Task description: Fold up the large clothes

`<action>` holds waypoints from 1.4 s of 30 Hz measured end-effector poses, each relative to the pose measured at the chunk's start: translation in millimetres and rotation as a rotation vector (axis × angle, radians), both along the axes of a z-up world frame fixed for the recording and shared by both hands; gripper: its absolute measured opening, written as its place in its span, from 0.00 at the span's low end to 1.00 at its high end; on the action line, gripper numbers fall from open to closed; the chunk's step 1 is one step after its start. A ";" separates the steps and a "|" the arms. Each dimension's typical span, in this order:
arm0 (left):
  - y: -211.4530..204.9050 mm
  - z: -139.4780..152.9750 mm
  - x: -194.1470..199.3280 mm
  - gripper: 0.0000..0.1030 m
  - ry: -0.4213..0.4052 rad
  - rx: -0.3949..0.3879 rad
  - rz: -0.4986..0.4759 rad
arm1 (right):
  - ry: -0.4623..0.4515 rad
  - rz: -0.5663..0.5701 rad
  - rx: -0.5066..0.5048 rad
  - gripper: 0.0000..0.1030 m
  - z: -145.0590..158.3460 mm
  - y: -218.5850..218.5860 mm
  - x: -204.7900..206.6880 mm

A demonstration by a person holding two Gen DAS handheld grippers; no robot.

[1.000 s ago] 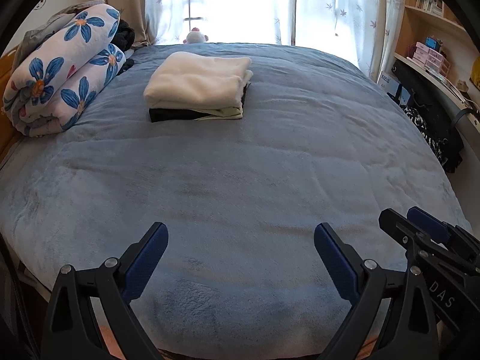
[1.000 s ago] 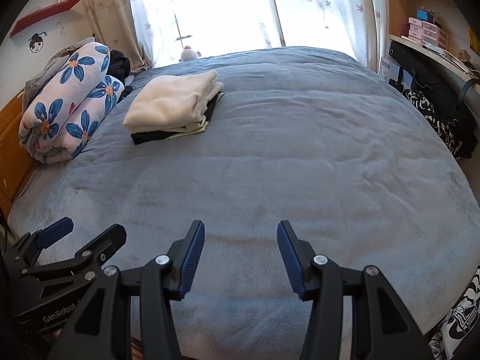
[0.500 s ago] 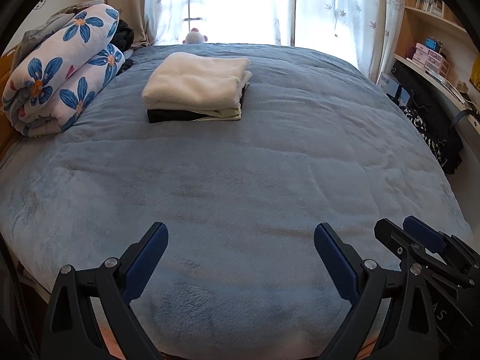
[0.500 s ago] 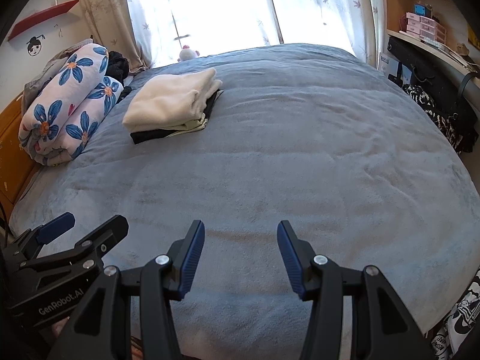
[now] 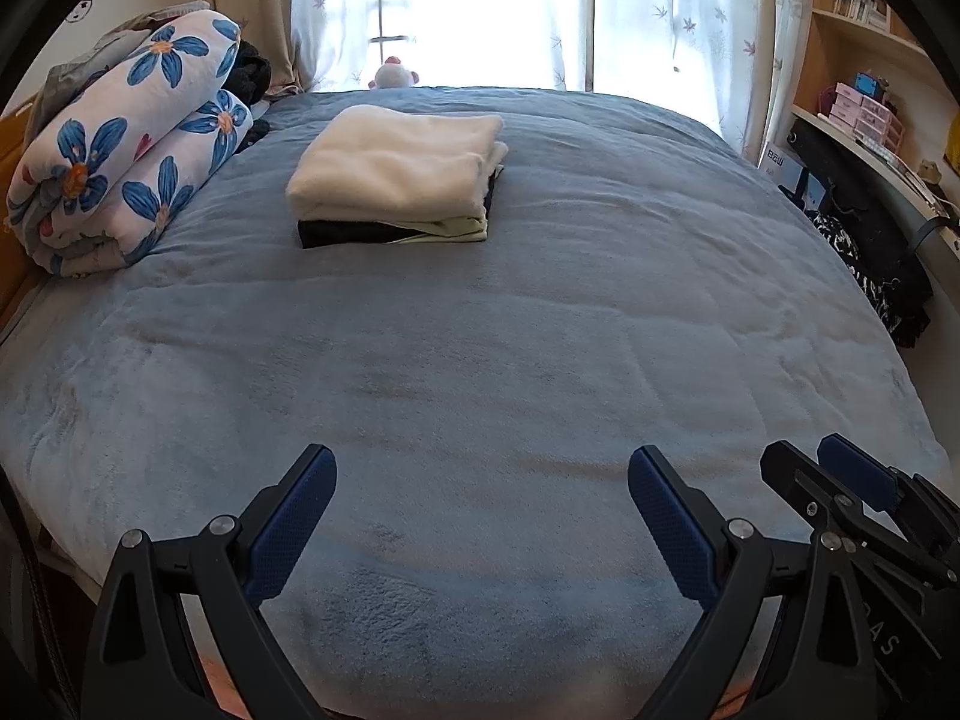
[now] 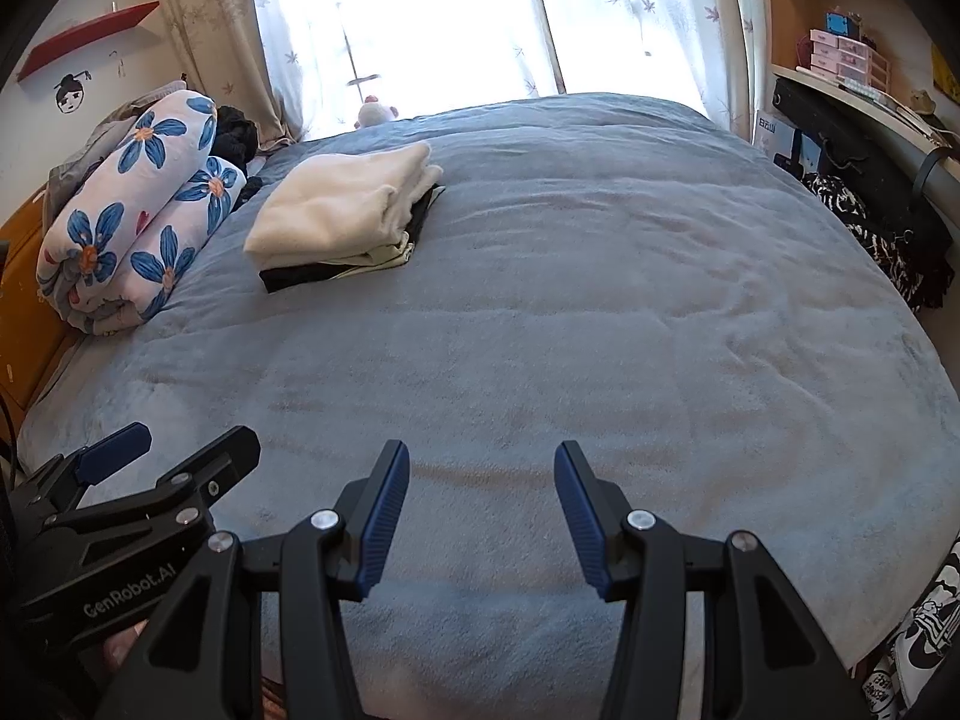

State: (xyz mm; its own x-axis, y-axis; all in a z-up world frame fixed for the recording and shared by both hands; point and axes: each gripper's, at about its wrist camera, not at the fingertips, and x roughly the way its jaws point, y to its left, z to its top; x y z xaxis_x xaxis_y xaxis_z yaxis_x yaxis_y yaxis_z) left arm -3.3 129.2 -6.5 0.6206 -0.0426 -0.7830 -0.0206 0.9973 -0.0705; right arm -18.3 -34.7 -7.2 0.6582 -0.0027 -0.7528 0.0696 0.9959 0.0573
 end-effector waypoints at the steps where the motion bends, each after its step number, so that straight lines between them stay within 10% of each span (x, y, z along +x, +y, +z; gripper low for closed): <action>1: -0.2 -0.5 0.7 0.94 0.002 -0.001 0.001 | -0.001 0.002 0.000 0.49 0.4 0.1 0.5; 42: -6.3 -6.4 18.8 0.94 0.031 0.019 -0.021 | 0.010 -0.034 0.010 0.49 -9.1 -7.0 5.4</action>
